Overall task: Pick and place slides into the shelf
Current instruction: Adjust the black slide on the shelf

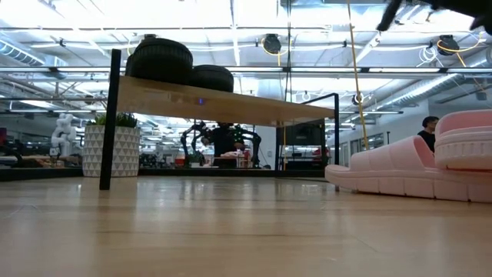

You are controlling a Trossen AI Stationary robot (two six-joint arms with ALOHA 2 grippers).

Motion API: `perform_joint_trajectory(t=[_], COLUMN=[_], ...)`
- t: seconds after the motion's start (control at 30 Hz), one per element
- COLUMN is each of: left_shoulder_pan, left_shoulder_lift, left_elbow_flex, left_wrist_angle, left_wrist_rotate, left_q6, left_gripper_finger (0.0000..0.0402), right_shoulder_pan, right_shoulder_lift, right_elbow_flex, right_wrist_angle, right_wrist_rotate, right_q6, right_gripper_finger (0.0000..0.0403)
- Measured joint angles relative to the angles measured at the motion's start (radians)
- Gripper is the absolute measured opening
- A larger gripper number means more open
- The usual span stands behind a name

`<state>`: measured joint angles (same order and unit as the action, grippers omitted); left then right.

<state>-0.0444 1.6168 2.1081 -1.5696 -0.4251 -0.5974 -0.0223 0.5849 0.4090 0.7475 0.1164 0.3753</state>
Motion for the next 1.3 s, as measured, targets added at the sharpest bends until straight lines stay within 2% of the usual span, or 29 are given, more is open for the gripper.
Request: perform_joint_trajectory(t=[0.1, 0.2, 0.43, 0.53, 0.63, 0.8, 0.9, 1.0, 1.13, 1.3], left_shoulder_pan=[0.0, -0.006, -0.019, -0.024, -0.024, -0.024, -0.024, -0.023, -0.023, -0.023], left_shoulder_lift=[-0.011, -0.028, -0.115, -0.141, -0.161, -0.197, -0.207, -0.222, -0.233, -0.236], left_elbow_flex=[0.119, 0.194, 0.226, 0.226, 0.225, 0.226, 0.226, 0.224, 0.225, 0.224], left_wrist_angle=[-0.001, 0.0, -0.002, -0.002, -0.002, -0.002, -0.002, -0.001, -0.001, -0.001], left_wrist_rotate=[-0.051, -0.067, -0.081, -0.081, -0.077, -0.078, -0.078, -0.093, -0.12, -0.133], left_q6=[0.026, 0.049, 0.053, 0.053, 0.066, 0.125, 0.171, 0.203, 0.243, 0.293], left_gripper_finger=[0.0001, 0.0, 0.0002, 0.0002, 0.0001, 0.0004, 0.0001, 0.0006, 0.0009, 0.0002], right_shoulder_pan=[0.0, 0.0, -0.001, -0.004, -0.01, -0.019, -0.025, -0.033, -0.043, -0.058], right_shoulder_lift=[0.111, 0.247, 0.599, 0.724, 0.825, 0.942, 0.981, 1.01, 1.045, 1.073], right_elbow_flex=[0.096, 0.227, 0.552, 0.673, 0.768, 0.847, 0.858, 0.859, 0.858, 0.858], right_wrist_angle=[-0.067, -0.225, -0.455, -0.551, -0.609, -0.619, -0.617, -0.625, -0.629, -0.635], right_wrist_rotate=[-0.061, -0.117, -0.189, -0.144, -0.065, 0.02, 0.094, 0.12, 0.125, 0.176], right_q6=[-0.041, -0.097, -0.301, -0.394, -0.425, -0.418, -0.417, -0.401, -0.381, -0.38], right_gripper_finger=[0.0, 0.0, 0.0, 0.0006, 0.0029, 0.0095, 0.0137, 0.0168, 0.019, 0.0196])
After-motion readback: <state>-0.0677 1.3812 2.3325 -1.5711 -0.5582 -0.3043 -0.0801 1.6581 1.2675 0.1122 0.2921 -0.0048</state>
